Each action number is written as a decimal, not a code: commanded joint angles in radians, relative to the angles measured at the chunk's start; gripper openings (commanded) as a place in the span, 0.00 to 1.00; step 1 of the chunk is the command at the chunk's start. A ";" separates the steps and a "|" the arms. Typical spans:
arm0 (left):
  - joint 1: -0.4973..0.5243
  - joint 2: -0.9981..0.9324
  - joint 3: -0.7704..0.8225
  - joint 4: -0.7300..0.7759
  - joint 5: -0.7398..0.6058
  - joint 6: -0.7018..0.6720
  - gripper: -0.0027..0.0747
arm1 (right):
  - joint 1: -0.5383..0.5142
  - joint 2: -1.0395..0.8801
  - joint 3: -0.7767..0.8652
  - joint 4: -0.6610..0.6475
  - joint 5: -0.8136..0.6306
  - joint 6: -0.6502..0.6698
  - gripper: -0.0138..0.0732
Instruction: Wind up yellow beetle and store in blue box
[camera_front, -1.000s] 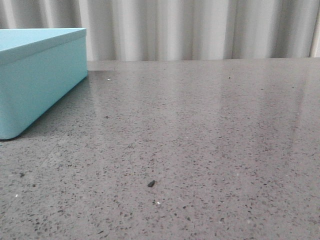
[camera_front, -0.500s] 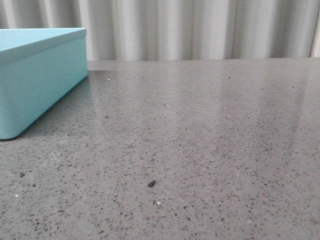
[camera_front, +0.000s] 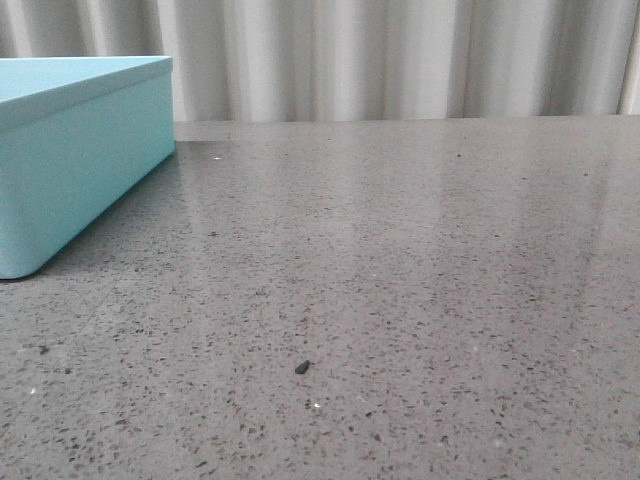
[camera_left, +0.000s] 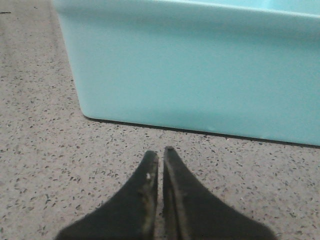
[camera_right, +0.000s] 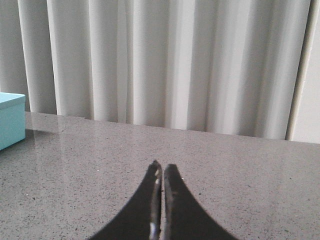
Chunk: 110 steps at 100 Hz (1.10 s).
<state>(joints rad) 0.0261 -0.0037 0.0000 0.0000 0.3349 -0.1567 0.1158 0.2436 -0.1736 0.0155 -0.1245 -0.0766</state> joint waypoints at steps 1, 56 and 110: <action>0.002 -0.031 0.026 0.000 -0.038 -0.012 0.01 | -0.001 -0.034 -0.024 0.003 -0.079 -0.005 0.09; 0.002 -0.031 0.026 0.000 -0.038 -0.012 0.01 | -0.226 -0.256 0.205 -0.016 0.061 -0.005 0.09; 0.002 -0.031 0.026 0.000 -0.038 -0.012 0.01 | -0.250 -0.274 0.205 -0.016 0.439 -0.005 0.09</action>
<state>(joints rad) 0.0261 -0.0037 0.0000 0.0000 0.3366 -0.1582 -0.1285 -0.0109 0.0080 0.0094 0.3257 -0.0779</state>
